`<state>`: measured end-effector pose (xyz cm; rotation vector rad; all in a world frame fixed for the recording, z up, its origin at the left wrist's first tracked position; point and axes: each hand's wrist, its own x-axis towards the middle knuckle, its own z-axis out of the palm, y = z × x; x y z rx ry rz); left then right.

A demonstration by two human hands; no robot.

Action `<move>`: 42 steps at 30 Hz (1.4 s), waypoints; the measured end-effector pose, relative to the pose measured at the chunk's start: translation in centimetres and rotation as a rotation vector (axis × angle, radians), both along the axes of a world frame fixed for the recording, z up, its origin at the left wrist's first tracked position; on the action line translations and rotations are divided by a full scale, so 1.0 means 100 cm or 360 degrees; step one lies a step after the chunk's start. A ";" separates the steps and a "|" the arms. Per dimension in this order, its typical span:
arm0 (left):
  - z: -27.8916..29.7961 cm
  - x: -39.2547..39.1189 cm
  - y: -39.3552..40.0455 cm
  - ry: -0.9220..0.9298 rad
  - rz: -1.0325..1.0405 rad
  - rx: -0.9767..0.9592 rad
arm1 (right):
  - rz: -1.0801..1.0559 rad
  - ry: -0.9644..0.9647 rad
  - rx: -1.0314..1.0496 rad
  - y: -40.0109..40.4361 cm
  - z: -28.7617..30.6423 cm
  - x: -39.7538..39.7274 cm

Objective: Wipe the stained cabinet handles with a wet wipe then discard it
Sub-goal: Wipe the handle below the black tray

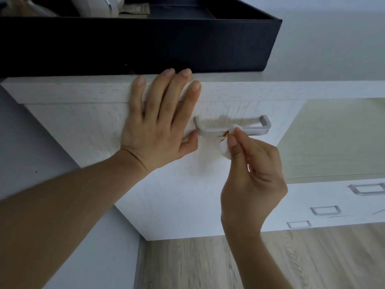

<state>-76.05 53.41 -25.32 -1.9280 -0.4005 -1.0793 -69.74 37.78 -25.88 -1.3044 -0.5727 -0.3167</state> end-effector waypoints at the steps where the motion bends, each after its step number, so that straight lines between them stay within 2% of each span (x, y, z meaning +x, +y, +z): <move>1: 0.000 -0.001 0.000 -0.0003 0.0002 0.0006 | -0.0003 0.0016 0.0002 -0.003 0.002 0.000; 6: 0.001 -0.006 -0.002 0.0023 -0.0015 -0.0001 | -0.0013 -0.0010 -0.0068 -0.007 0.005 0.002; 11: -0.004 -0.024 0.009 0.0283 -0.0034 0.0253 | -0.0023 -0.0098 -0.0124 -0.003 0.005 -0.002; 16: -0.011 -0.023 0.017 0.0274 -0.0017 0.0380 | -0.0029 -0.0206 -0.0135 0.005 0.002 -0.006; 20: -0.011 -0.022 0.016 0.0263 -0.0015 0.0367 | -0.0049 -0.0093 -0.0077 0.010 -0.001 -0.010; 23: -0.011 -0.021 0.014 0.0271 -0.0013 0.0363 | -0.0027 -0.0177 -0.0108 0.011 -0.002 -0.017; 27: -0.010 -0.022 0.014 0.0259 -0.0010 0.0355 | -0.0120 -0.0019 0.0014 0.005 -0.002 -0.009; 32: -0.011 -0.021 0.014 0.0255 -0.0017 0.0357 | -0.0061 -0.0173 -0.0077 0.010 -0.001 -0.011; 35: -0.011 -0.020 0.014 0.0241 -0.0028 0.0353 | -0.0099 -0.0108 -0.0014 0.009 -0.003 -0.008; 39: -0.013 -0.020 0.013 0.0250 -0.0037 0.0349 | -0.0009 -0.0351 -0.0160 0.014 -0.003 -0.019; 42: -0.008 -0.024 0.012 0.0280 -0.0035 0.0304 | -0.0023 -0.0219 -0.0083 0.008 -0.001 -0.018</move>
